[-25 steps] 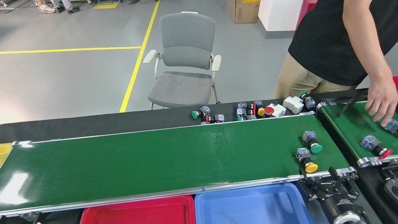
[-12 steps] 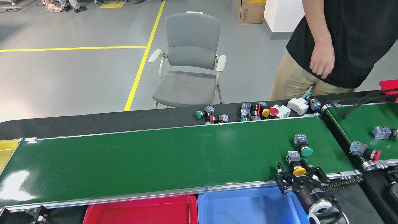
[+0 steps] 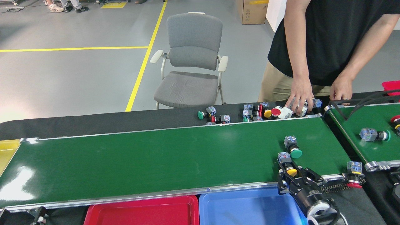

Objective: Pick switch part from conveyor to tray

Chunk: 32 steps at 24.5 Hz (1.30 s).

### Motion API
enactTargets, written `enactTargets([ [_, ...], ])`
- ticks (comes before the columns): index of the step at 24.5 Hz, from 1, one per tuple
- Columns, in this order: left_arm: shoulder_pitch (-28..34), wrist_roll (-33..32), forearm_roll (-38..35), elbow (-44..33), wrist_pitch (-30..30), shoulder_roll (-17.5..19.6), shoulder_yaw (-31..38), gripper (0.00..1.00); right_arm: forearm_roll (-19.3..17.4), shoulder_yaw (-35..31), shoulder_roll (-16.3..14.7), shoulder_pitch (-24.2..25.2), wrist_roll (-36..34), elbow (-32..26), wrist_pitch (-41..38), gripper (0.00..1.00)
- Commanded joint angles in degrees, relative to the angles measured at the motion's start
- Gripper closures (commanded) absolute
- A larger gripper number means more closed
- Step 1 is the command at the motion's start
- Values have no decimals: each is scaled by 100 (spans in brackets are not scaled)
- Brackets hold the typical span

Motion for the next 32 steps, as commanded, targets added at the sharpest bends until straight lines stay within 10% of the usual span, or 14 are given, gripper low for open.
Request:
enactTargets([
  [1, -27, 15, -9, -37, -21, 81, 15, 0, -22, 192, 110, -178, -77, -266, -455, 98],
  [8, -18, 15, -9, -46, -21, 81, 15, 0, -13, 1774, 664, -530, -112, -539, -2309, 88],
  [9, -18, 15, 0, -55, -21, 81, 15, 0, -13, 2038, 716, -530, -112, -539, -2467, 69],
  [10, -18, 15, -9, -46, -21, 90, 15, 0, -13, 2284, 752, -530, -112, -521, -2555, 23],
  [11, -36, 6, -9, -46, -21, 81, 15, 0, -13, 2504, 831, -521, -121, -468, -2608, 0],
  [20, 61, 6, 0, -37, -21, 72, 24, 0, -57, 2266, 998, -424, -147, -556, -2397, 0],
  [26, 70, 6, 0, -37, -21, 72, 33, 0, -57, 104, 1042, 911, -604, -1216, -77, 2],
  [32, 70, 6, 0, -37, -21, 81, 24, 0, -48, -98, 989, 1404, -1079, -1224, 1365, 2],
])
